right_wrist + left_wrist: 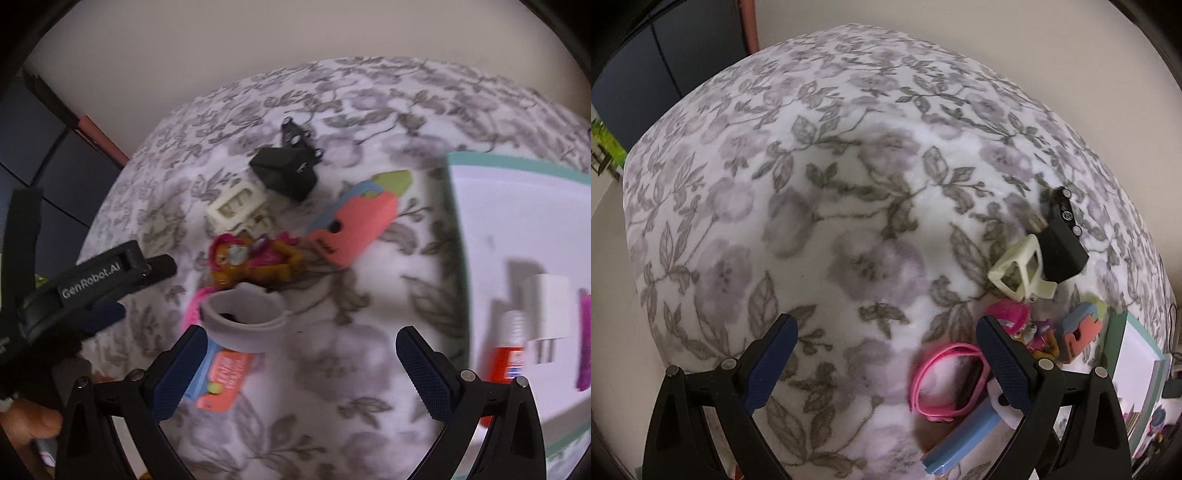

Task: Organize rigid objects
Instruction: 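Move both tools back toward the remaining objects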

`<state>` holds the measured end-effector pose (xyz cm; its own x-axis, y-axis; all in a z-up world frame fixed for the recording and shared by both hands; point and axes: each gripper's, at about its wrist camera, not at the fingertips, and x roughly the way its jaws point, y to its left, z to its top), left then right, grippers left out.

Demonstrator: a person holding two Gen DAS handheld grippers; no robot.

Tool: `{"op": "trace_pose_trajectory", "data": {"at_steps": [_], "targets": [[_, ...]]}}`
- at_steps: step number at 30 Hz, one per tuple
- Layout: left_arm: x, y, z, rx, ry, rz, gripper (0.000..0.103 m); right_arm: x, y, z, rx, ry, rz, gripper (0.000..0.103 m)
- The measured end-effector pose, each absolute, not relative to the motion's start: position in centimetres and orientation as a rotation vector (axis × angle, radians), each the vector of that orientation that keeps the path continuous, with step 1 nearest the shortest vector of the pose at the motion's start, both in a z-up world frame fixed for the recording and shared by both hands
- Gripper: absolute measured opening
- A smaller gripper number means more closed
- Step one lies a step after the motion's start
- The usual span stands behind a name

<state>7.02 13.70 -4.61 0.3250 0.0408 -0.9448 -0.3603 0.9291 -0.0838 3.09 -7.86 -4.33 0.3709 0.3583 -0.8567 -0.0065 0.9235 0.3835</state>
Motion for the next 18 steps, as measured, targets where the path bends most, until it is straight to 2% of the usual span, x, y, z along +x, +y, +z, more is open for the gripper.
{"op": "trace_pose_trajectory", "data": {"at_steps": [10, 12, 16, 18], "targets": [[7.0, 15.3, -5.9, -0.345, 1.259, 0.274, 0.097, 3.7, -5.1, -5.6, 0.404, 1.211, 0.302, 0.101], [7.1, 15.6, -6.1, -0.353, 1.261, 0.269, 0.097, 3.8, -4.9, -5.8, 0.424, 1.214, 0.311, 0.092], [7.1, 15.8, -6.3, -0.360, 1.270, 0.265, 0.097, 3.8, -4.5, -6.2, 0.457, 1.230, 0.325, 0.081], [7.1, 15.9, -6.5, -0.362, 1.277, 0.259, 0.097, 3.8, -4.5, -6.2, 0.455, 1.231, 0.313, 0.070]]}}
